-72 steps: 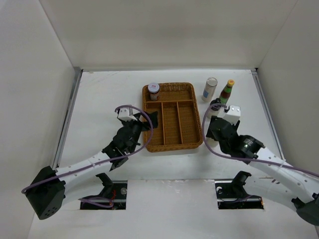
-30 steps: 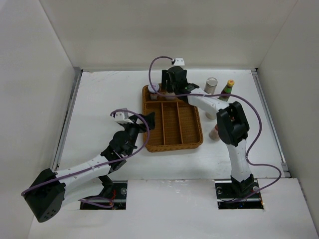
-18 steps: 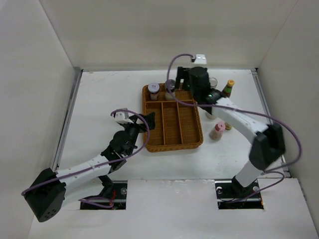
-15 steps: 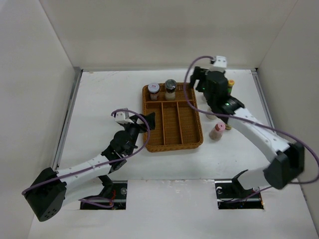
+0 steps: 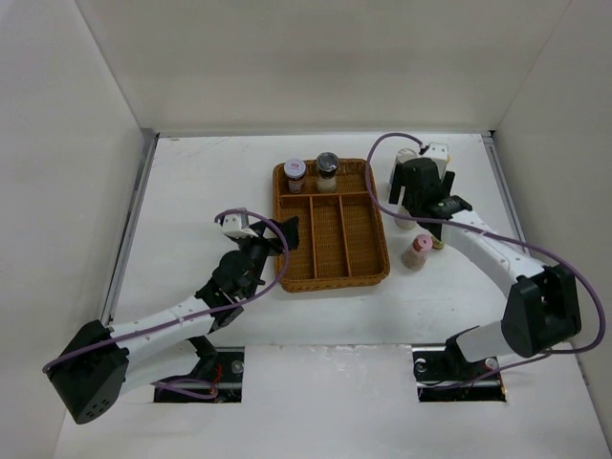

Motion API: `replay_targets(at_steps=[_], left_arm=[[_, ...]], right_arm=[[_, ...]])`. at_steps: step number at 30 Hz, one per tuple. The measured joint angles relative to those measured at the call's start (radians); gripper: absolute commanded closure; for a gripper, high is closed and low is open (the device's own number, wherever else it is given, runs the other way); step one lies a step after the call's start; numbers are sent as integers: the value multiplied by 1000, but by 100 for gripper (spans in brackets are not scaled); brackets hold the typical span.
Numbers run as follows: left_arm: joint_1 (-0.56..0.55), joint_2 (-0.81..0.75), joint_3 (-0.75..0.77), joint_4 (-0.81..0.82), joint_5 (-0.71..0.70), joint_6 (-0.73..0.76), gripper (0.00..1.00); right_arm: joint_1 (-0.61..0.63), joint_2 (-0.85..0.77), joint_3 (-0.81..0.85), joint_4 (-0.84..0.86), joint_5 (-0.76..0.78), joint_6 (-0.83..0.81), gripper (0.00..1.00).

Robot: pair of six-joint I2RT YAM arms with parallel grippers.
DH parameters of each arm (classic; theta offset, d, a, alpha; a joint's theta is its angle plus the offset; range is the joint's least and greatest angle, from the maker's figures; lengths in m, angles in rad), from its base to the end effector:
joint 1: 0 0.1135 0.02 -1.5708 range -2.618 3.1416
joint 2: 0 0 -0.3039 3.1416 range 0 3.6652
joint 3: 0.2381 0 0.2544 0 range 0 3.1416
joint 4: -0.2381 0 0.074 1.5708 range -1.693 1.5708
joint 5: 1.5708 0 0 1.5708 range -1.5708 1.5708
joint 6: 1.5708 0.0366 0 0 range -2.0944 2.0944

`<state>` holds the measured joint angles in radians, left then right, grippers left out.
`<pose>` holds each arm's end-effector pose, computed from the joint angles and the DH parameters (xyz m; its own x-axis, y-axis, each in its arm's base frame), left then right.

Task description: Organize the condiment bottles

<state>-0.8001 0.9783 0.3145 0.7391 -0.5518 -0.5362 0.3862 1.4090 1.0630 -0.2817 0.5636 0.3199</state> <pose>0.1439 -0.1207 0.2685 -0.0810 -0.5411 -0.8371 0.2389 0.8048 -0.5433 0.2935 0.0982 0.3244 -0.4906 0.0875 -0.8670 0.2491 0.9675 -0.0433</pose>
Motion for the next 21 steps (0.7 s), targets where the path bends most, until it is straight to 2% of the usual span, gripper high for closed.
replay_targets(at_steps=[11, 15, 17, 19, 21], left_arm=[[-1, 20, 0, 6, 1, -3, 1], [-1, 21, 0, 7, 2, -3, 1], [-1, 21, 0, 8, 3, -3, 1], [-1, 21, 0, 9, 3, -3, 1], [-1, 21, 0, 11, 3, -3, 1]], right_arm=[[-66, 152, 44, 1, -59, 9, 8], [-71, 193, 47, 1, -81, 15, 12], [-72, 207, 53, 2, -87, 16, 20], [-73, 216, 56, 3, -86, 15, 34], [-73, 216, 56, 9, -83, 21, 41]])
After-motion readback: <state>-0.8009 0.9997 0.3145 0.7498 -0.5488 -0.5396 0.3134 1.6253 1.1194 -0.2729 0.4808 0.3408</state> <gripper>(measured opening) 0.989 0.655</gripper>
